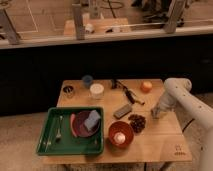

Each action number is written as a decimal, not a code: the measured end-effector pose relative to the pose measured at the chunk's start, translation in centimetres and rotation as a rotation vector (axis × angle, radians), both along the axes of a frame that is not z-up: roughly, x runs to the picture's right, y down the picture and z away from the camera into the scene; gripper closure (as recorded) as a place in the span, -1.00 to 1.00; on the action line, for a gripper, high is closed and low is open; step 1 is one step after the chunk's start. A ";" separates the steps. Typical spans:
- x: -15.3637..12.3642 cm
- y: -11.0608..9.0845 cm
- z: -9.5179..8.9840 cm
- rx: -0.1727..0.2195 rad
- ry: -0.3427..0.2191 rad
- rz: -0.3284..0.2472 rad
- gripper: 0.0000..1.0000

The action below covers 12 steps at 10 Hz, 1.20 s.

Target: Place towel in red bowl

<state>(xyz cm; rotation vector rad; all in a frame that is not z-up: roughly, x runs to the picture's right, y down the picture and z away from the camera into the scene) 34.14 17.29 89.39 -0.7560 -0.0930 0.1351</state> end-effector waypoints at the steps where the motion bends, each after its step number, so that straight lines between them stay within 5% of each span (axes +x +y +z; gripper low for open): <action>1: 0.1 -0.1 0.0 0.000 0.004 -0.005 0.78; 3: 0.3 -0.1 -0.2 -0.001 0.007 -0.002 0.99; 6: 0.1 -0.2 -0.9 0.009 -0.014 0.009 1.00; 8: -0.4 -1.5 -3.1 0.049 -0.071 0.033 1.00; 12: -3.1 -6.3 -11.4 0.132 -0.240 0.078 1.00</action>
